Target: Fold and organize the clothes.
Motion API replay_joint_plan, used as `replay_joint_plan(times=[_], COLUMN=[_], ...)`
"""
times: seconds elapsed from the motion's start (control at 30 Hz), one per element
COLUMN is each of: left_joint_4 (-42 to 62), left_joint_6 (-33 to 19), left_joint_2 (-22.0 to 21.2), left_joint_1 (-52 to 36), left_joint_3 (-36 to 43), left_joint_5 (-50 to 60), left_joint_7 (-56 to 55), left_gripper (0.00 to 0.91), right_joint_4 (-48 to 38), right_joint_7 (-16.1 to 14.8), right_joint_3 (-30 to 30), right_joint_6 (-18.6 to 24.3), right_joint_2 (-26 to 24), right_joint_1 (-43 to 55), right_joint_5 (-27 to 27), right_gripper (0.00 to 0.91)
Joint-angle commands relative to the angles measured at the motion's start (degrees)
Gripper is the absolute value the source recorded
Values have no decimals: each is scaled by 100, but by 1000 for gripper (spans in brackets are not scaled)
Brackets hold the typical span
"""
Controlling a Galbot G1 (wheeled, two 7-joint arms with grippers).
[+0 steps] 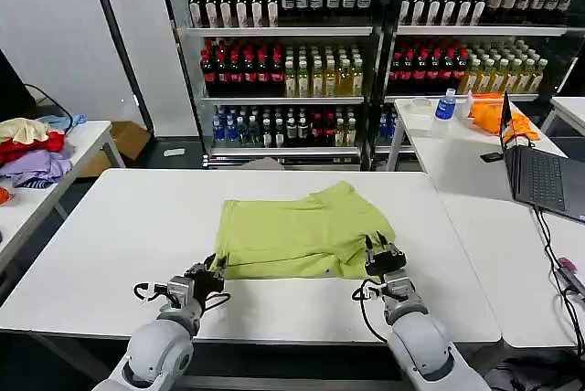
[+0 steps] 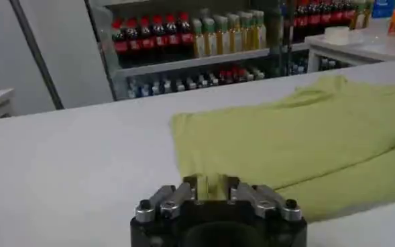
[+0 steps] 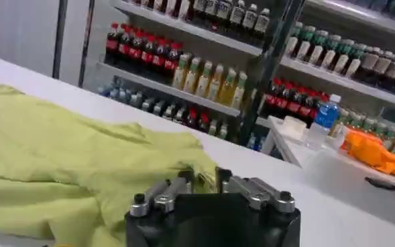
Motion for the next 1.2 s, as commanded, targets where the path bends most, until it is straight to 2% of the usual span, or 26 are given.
replay_joint_plan(times=[0.03, 0.2, 0.37, 0.4, 0.43, 0.47, 0.5, 0.57, 0.73, 0.77, 0.8, 0.83, 0.87, 0.93, 1.2], left_joint_4=[-7, 8, 136, 155, 184, 203, 234, 280, 309, 315, 324, 332, 341, 356, 332], left_joint_6=[-43, -34, 5, 18, 37, 55, 53, 49, 39, 35, 32, 31, 27, 26, 19], left_joint_2=[9, 13, -26, -28, -29, -32, -32, -35, -53, -57, -58, -61, -61, -56, -61], left_joint_1=[145, 208, 88, 61, 39, 12, -8, -29, -33, -35, -39, -40, -42, -40, -4], left_joint_3=[-76, -87, -10, 8, 20, 36, 46, 67, 110, 112, 113, 111, 110, 111, 107], left_joint_5=[18, -40, -109, -130, -154, -156, -155, -156, -148, -148, -149, -149, -151, -150, -159], left_joint_7=[10, 31, 21, 17, 16, 20, 23, 25, 25, 26, 26, 25, 26, 27, 39], left_gripper=[907, 907, 907, 836, 524, 322, 202, 111, 40, 30, 30, 30, 20, 20, 20], right_joint_4=[359, 425, 187, 129, 96, 89, 79, -18, -281, -317, -329, -348, -363, -401, -334], right_joint_7=[16, 75, 224, 304, 360, 395, 410, 524, 646, 648, 648, 658, 664, 682, 671], right_joint_3=[281, 647, 755, 719, 691, 650, 611, 523, 458, 448, 436, 421, 405, 354, 254], right_joint_6=[76, -100, -507, -552, -604, -670, -718, -909, -983, -985, -986, -988, -987, -985, -982], right_joint_2=[22, 10, -15, 3, 32, 65, 88, 150, 169, 162, 160, 158, 157, 165, 161], right_joint_1=[-461, -708, -625, -572, -519, -468, -420, -311, -225, -218, -212, -204, -197, -177, -222], right_joint_5=[78, 451, 953, 987, 1023, 1070, 1109, 1182, 1452, 1568, 1690, 1806, 1848, 1956, 1988], right_gripper=[907, 907, 907, 907, 907, 907, 907, 907, 907, 877, 725, 393, 242, 0, 0])
